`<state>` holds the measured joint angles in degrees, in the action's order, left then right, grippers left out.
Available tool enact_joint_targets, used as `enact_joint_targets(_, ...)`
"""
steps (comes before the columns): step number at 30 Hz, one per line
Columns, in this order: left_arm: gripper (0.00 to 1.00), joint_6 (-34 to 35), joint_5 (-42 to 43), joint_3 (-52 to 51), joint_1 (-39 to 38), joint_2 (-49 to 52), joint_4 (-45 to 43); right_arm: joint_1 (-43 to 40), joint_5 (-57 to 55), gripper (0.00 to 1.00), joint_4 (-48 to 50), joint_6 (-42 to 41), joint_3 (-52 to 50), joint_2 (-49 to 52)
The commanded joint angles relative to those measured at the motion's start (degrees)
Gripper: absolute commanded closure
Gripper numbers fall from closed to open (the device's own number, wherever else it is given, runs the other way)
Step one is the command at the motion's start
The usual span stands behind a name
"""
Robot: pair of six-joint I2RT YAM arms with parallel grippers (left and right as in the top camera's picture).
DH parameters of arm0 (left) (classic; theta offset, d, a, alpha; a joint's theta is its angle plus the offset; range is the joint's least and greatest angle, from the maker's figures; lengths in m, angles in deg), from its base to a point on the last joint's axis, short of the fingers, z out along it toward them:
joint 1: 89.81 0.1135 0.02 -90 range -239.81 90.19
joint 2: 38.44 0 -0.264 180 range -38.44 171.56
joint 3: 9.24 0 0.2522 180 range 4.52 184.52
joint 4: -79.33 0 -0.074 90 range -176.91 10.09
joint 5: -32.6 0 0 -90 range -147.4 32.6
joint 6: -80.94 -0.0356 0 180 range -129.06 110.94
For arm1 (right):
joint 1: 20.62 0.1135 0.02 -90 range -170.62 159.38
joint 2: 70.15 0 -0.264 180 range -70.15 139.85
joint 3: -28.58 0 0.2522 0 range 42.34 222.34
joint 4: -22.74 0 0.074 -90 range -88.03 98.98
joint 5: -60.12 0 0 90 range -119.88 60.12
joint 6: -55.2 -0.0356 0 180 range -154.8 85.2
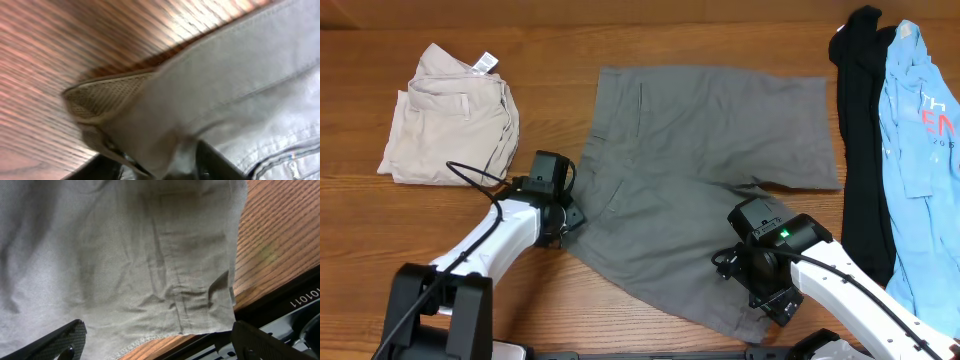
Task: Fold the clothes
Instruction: 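Grasp the left leg hem with the left gripper and right leg hem with the right, then lift both leg hems and fold them up onto the waistband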
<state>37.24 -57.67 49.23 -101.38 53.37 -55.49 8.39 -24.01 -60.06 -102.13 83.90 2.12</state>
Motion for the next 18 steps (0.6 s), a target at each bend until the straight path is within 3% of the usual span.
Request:
enact_joint_targets(1, 0.94, -0.4, 0.3, -2.3, 2.9, 7.6, -0.9, 0.3, 0.5, 0.07, 0.0, -0.5, -0.3, -0.1)
enact_joint_targets(7, 0.96, -3.0, 2.0, -2.3, 3.3, 8.3, -0.7, 0.3, 1.0, 0.18, -0.3, -5.9, -0.5, -0.1)
enact_joint_targets(10, 0.96, -3.0, 2.3, -2.3, 3.3, 8.3, -1.6, 0.3, 1.7, 0.30, -0.4, -13.7, -2.7, -0.1)
enact_joint_targets(14, 0.96, -2.3, 2.9, -2.3, 3.3, 8.3, -3.3, 0.3, 3.2, 0.30, 0.8, -22.8, -9.1, -0.1)
enact_joint_targets(18, 0.96, -2.3, 3.2, -2.3, 3.3, 8.3, -4.9, 0.3, 6.5, 0.30, 5.9, -22.7, -13.9, -0.1)
